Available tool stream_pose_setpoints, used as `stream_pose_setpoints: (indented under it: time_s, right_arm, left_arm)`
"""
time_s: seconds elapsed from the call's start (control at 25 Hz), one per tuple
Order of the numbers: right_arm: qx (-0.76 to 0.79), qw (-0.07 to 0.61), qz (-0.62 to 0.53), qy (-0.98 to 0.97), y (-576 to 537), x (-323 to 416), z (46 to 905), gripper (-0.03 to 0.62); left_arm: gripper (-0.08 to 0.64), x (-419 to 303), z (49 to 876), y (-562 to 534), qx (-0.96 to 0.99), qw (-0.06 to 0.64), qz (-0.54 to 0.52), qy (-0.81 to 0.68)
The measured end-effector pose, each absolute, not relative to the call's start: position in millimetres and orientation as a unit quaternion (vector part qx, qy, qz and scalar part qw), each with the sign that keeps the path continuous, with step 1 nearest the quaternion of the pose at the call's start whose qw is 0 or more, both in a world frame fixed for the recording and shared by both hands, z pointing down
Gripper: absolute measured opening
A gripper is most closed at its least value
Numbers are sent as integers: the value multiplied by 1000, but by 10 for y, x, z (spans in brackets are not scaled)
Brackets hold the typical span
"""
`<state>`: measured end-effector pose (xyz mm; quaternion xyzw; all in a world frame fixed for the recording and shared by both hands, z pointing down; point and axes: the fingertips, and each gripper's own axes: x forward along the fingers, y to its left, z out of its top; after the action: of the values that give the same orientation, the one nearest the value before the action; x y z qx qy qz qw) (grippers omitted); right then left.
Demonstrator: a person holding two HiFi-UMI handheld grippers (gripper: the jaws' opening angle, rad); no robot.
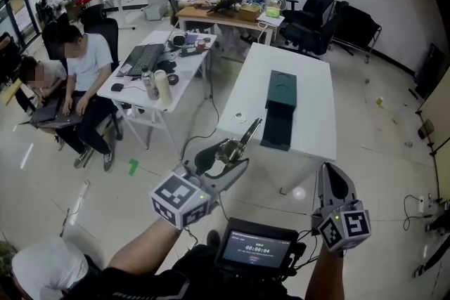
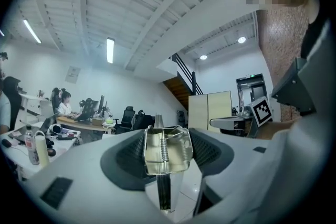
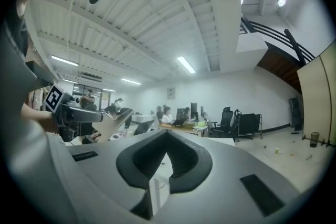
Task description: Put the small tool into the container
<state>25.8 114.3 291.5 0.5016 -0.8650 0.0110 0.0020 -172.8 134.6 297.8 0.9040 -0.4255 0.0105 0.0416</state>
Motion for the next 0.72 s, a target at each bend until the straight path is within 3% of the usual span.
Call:
stream_pose_setpoints:
  time_s: [0.36,0.72]
  right_arm:
    - [523,16,14,-852,476,-108,3017,3]
    - [515,7,23,-857,-558,21,3115,3]
  left_arm:
    - [278,-1995,3154,566,919,68,0,-389]
    - [277,-1756,3297,-439,920,88,9,-381]
